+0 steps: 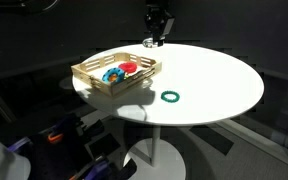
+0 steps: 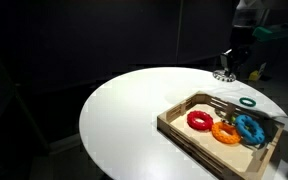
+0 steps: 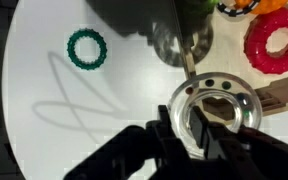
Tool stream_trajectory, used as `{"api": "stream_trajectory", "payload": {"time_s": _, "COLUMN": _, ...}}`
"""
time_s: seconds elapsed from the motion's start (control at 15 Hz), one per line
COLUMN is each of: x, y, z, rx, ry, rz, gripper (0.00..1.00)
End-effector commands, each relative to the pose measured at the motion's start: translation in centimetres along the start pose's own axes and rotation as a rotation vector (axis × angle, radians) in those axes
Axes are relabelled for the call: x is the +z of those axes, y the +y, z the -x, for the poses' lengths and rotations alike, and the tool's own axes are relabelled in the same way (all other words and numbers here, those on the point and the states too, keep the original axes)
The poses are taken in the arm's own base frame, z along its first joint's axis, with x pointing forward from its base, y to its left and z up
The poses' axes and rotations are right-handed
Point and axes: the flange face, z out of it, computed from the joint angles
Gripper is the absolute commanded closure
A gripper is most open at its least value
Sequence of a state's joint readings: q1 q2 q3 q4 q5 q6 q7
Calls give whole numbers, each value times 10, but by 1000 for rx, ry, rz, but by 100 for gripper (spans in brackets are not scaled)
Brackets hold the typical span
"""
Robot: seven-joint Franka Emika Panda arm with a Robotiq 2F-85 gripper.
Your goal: Put the clear ring in the box
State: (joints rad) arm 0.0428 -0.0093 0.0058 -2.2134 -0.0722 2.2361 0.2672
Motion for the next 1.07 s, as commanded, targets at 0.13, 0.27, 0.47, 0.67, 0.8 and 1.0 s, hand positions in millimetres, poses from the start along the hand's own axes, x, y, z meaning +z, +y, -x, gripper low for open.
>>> {"api": "stream_trajectory", "payload": {"time_s": 0.13, "x": 4, "y": -28, "z": 35, "rx": -117, "ry": -9, "rz": -30, "gripper": 91}}
{"api": "stream_trajectory", "payload": {"time_s": 0.27, "x": 15, "y": -38, "z": 43, "rx": -151, "ry": -30, "rz": -22, "gripper": 91}}
{"api": "stream_trajectory", "payload": {"time_s": 0.47, "x": 30, "y": -48, "z": 56, "rx": -190, "ry": -69, "rz": -14, "gripper": 91}}
{"api": "stream_trajectory", "payload": {"time_s": 0.67, "x": 42, "y": -56, "z": 67, "rx": -226, "ry": -105, "rz": -5, "gripper": 91}}
{"api": "stream_trajectory", "payload": {"time_s": 0.8, "x": 49, "y": -59, "z": 75, "rx": -249, "ry": -125, "rz": 2, "gripper": 91}}
{"api": "stream_trajectory", "payload": {"time_s": 1.0, "x": 56, "y": -63, "z": 84, "rx": -277, "ry": -155, "rz": 9, "gripper": 91}}
